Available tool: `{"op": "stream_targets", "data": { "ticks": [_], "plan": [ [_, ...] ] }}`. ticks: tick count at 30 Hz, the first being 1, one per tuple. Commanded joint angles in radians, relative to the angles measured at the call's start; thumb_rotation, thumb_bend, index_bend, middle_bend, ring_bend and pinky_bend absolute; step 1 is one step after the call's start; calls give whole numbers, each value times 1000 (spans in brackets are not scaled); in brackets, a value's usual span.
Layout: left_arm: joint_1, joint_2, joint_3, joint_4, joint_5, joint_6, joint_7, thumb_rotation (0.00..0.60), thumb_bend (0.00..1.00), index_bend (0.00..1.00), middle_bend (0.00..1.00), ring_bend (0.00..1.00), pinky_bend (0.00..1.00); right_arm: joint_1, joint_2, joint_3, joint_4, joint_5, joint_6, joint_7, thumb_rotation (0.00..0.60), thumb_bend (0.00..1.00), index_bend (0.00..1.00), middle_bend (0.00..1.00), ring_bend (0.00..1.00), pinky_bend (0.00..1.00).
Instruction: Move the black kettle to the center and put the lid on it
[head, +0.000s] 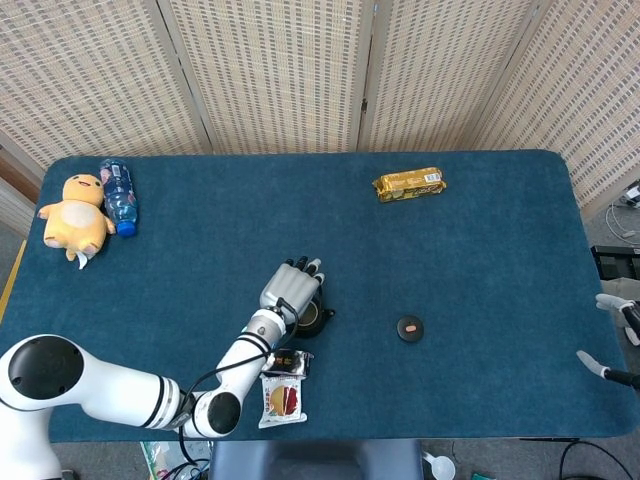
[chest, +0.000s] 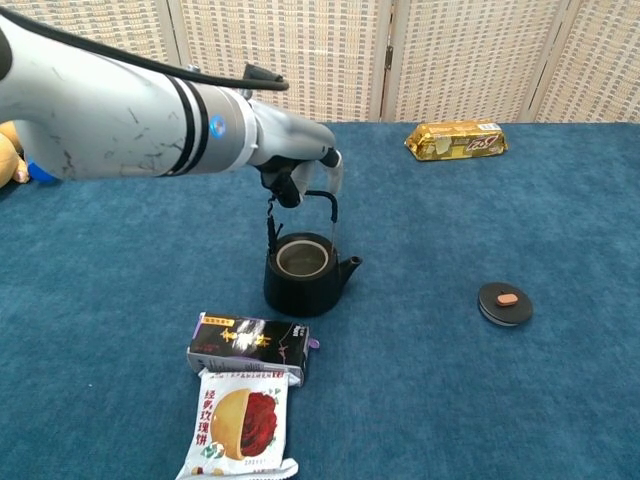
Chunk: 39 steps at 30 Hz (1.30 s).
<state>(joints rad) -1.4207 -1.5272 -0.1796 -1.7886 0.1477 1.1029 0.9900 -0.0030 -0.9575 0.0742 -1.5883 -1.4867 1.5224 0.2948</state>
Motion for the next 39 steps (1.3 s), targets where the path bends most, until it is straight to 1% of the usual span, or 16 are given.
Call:
{"op": "stream_targets", "data": {
  "ticks": [1, 5, 11, 16, 18, 23, 28, 33, 39],
  "plan": [
    [5, 4, -1, -5, 5, -2, -7, 600, 1000, 86, 0, 13, 136, 0, -1, 0, 0, -1, 0, 0, 600, 14, 263, 324, 243, 273],
    [13, 8, 2, -5, 25, -9, -18, 600, 1000, 43, 0, 0, 99, 0, -1, 0, 0, 0, 1, -1, 600, 14, 263, 324, 243, 273],
    [35, 21, 6, -21, 67, -6, -47, 600, 1000, 45, 0, 0, 90, 1, -1, 0, -1, -1, 0, -4, 600, 13, 263, 324, 243, 273],
    [63, 57, 3, -57, 113, 6, -83, 600, 999, 58, 0, 0, 90, 2, -3, 0, -3, -2, 0, -12, 600, 13, 263, 324, 243, 273],
    [80, 77, 5, -82, 146, 23, -102, 600, 992, 63, 0, 0, 90, 2, -5, -1, -5, -2, -1, -19, 600, 13, 263, 324, 243, 273],
    [142, 135, 23, -152, 248, 51, -165, 600, 921, 109, 0, 0, 92, 4, -8, 0, -10, 4, -4, -38, 600, 13, 263, 324, 243, 273],
    [203, 189, 48, -198, 346, 65, -222, 600, 908, 125, 1, 0, 93, 7, -12, 5, -17, 16, -9, -56, 600, 13, 263, 324, 243, 273],
    [259, 231, 73, -220, 432, 75, -268, 600, 906, 129, 8, 1, 100, 7, -15, 10, -20, 29, -10, -67, 600, 14, 263, 324, 243, 273],
    [336, 291, 126, -266, 566, 97, -305, 600, 891, 134, 8, 1, 100, 10, -18, 17, -24, 47, -18, -83, 600, 13, 263, 324, 243, 273]
  ]
}}
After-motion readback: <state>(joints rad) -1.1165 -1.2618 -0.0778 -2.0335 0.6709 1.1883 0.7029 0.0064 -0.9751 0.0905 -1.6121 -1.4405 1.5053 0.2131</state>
